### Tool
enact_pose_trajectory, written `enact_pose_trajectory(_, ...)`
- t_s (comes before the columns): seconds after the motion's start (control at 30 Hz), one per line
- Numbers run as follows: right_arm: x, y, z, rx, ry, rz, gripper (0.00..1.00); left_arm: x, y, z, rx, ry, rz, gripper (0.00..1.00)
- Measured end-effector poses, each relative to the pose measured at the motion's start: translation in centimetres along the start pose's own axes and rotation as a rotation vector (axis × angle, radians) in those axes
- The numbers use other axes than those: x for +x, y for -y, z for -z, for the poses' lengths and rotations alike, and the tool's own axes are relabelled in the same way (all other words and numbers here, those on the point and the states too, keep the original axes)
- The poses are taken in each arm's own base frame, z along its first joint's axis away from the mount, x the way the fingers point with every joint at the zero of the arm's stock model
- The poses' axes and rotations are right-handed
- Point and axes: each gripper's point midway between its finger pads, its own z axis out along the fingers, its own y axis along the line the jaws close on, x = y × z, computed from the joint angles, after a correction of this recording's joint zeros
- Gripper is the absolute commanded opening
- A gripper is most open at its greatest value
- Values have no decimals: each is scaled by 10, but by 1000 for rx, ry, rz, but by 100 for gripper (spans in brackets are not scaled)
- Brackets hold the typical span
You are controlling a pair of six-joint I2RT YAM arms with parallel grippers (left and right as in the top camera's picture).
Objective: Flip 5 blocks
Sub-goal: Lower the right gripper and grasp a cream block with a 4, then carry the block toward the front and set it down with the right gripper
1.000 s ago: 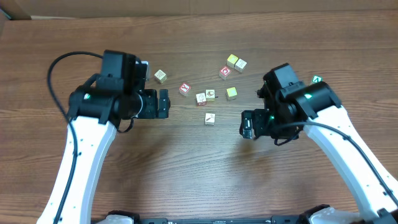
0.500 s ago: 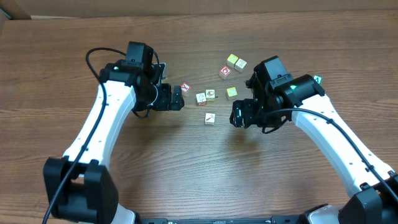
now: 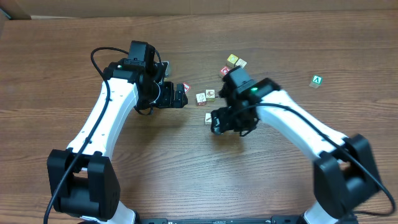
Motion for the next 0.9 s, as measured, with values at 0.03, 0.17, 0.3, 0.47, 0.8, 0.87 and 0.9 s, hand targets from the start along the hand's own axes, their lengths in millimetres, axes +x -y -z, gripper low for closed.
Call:
enact_pose_trajectory(0.03, -3, -4, -7, -4, 4, 11, 83, 0, 0, 0, 0, 0, 0, 100)
enact_pose_trajectory(0.17, -18, -15, -15, -28, 59, 41, 83, -1, 0, 0, 0, 2, -1, 100)
enact_pose_trajectory(0.3, -37, -24, -17, -57, 133, 54, 82, -1, 0, 0, 1, 5, -5, 100)
enact_pose_trajectory(0.47, -46, -22, -28, -57, 149, 11, 75, -1, 0, 0, 0, 5, -13, 100)
enact_pose_trajectory(0.8, -54, -4, -63, -7, 140, -133, 36, -2, 0, 0, 1, 9, -33, 100)
enact_pose_trajectory(0.87, -55, -4, -63, -8, 145, -159, 27, -3, 0, 0, 1, 11, -34, 100)
enact_pose_trajectory(0.9, -56, -4, -62, -11, 150, -169, 24, -3, 0, 0, 1, 12, -34, 100)
